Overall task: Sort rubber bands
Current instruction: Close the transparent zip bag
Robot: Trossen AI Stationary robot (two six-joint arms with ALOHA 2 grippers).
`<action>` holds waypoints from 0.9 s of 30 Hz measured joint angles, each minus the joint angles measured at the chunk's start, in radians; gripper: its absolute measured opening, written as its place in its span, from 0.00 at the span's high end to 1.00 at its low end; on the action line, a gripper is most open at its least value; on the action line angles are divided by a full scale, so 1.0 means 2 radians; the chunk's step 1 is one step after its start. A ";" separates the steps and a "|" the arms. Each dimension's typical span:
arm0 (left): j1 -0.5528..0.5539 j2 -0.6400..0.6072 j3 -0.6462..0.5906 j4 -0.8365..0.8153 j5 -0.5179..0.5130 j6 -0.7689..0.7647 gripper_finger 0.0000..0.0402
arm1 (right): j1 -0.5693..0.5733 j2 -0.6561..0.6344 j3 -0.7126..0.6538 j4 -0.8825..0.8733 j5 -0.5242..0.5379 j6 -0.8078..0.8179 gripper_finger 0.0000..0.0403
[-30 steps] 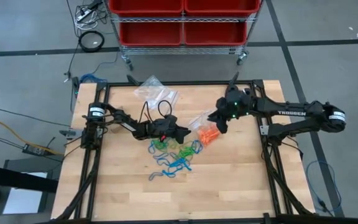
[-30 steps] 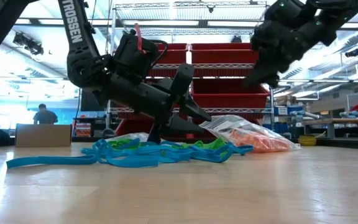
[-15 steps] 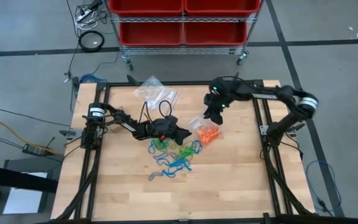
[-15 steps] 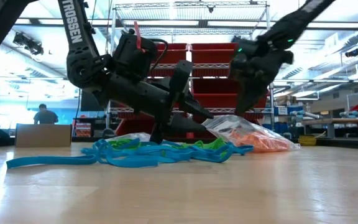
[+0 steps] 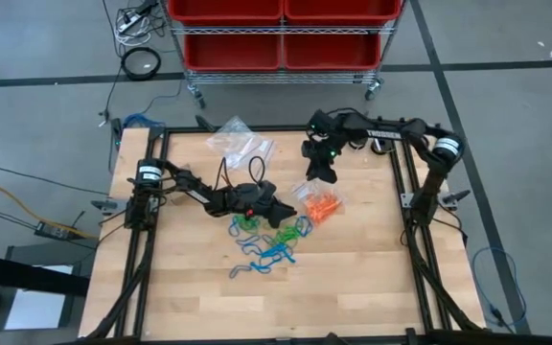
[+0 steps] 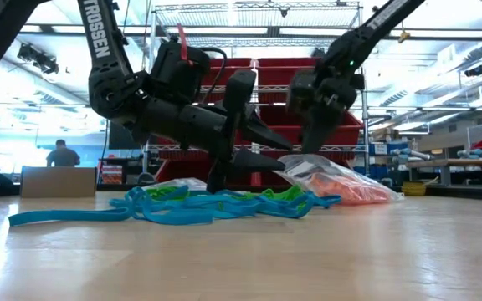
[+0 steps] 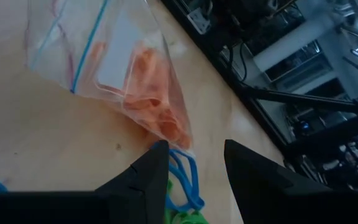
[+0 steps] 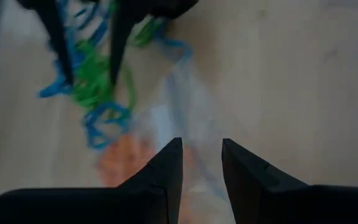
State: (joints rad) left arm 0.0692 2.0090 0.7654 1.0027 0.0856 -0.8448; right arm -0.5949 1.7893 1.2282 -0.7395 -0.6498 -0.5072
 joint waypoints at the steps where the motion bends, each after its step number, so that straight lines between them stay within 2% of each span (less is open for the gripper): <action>1: 0.000 0.000 0.000 0.000 0.004 0.001 0.59 | 0.000 0.010 0.005 -0.016 -0.009 -0.006 0.75; 7: 0.000 0.000 0.000 0.000 0.005 0.002 0.59 | 0.008 0.054 0.011 -0.070 -0.015 -0.037 0.78; 9: 0.000 0.000 0.000 0.000 0.008 0.003 0.59 | 0.014 0.054 0.011 -0.083 -0.020 -0.049 0.83; 12: 0.000 0.000 0.000 0.000 0.009 0.003 0.59 | 0.026 0.047 0.011 -0.105 -0.029 -0.066 0.95; 14: 0.000 0.000 0.000 0.000 0.010 0.003 0.59 | 0.032 0.038 0.011 -0.119 -0.041 -0.077 0.98; 16: 0.000 0.000 0.000 0.001 0.010 0.003 0.59 | 0.039 0.033 0.011 -0.130 -0.032 -0.079 0.99; 21: 0.000 0.000 0.000 0.001 0.011 0.004 0.59 | 0.052 -0.010 0.011 -0.133 -0.027 -0.074 1.00; 27: 0.000 0.000 0.000 0.019 0.007 0.016 0.59 | 0.061 -0.093 0.024 -0.124 -0.020 -0.040 1.00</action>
State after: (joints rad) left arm 0.0692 2.0090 0.7658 1.0398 0.1000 -0.8132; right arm -0.4731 1.6039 1.2758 -0.9877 -0.6889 -0.5867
